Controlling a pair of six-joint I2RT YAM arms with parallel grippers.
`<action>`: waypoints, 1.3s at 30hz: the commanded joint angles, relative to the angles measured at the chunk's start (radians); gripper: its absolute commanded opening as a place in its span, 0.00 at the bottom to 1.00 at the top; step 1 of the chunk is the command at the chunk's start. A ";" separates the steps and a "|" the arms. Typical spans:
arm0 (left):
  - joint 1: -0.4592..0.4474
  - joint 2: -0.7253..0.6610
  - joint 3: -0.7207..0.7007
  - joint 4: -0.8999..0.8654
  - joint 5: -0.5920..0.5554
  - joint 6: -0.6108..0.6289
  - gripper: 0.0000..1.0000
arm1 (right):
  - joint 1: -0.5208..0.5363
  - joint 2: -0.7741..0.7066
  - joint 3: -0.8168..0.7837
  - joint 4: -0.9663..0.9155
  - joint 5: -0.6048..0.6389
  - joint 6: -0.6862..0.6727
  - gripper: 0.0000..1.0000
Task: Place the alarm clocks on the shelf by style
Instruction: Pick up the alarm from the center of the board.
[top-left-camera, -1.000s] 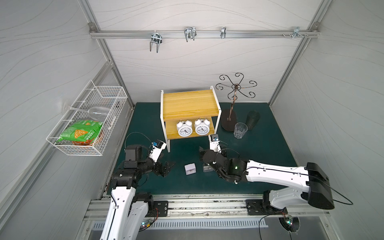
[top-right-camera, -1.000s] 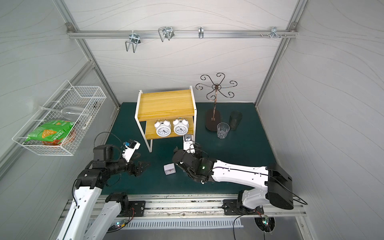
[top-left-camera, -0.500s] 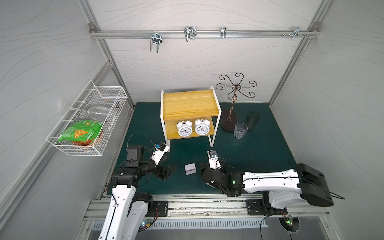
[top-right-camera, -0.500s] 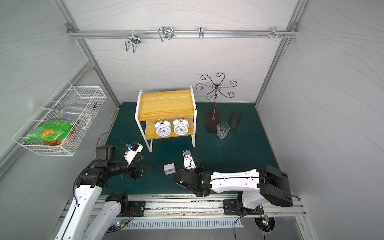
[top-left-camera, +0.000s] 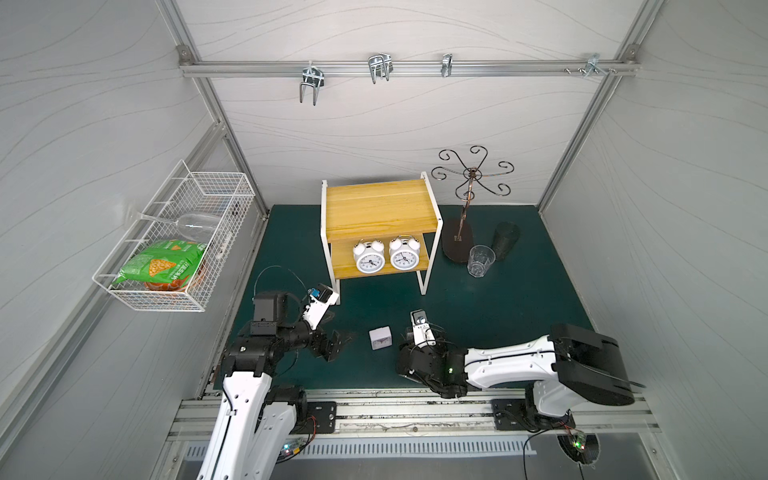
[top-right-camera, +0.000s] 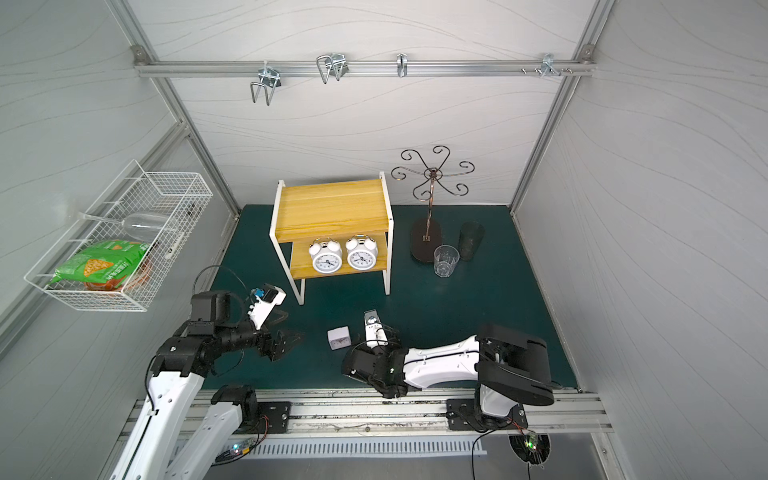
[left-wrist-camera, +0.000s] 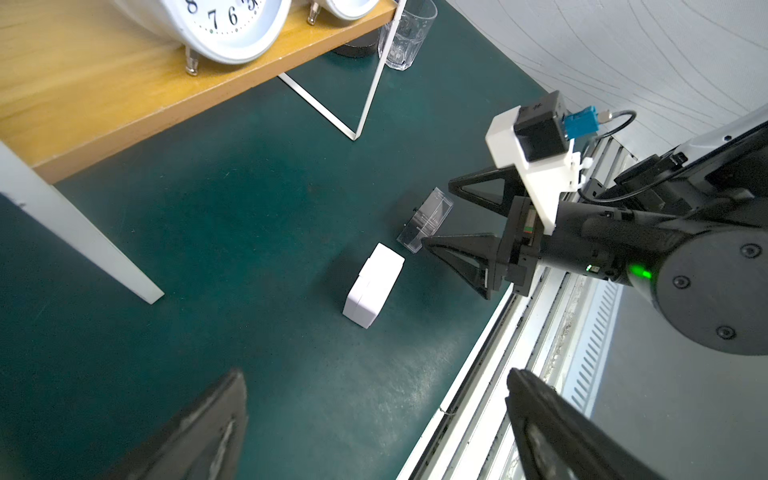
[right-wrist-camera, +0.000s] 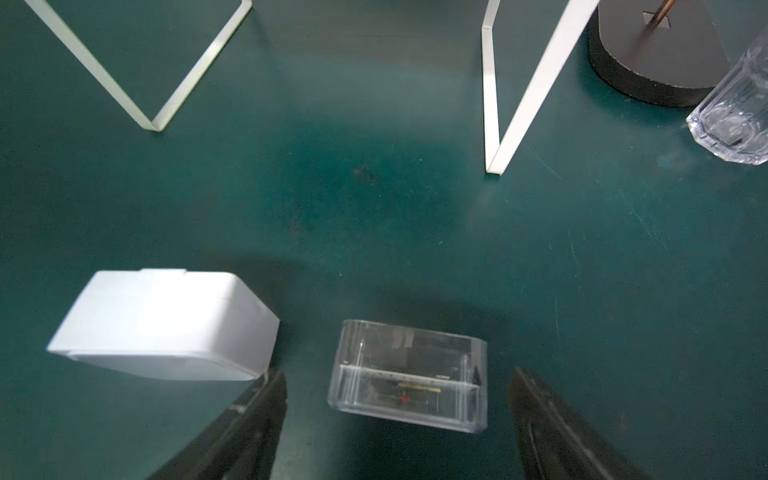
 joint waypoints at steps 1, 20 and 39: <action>-0.002 -0.008 0.023 0.018 0.002 0.006 0.99 | 0.003 0.028 -0.019 0.033 0.019 0.032 0.84; -0.002 -0.016 0.022 0.018 -0.004 0.003 0.99 | -0.009 0.079 -0.026 0.080 0.031 -0.009 0.68; -0.002 -0.015 0.038 0.014 -0.011 -0.006 0.99 | -0.069 -0.213 0.155 -0.275 0.021 -0.140 0.62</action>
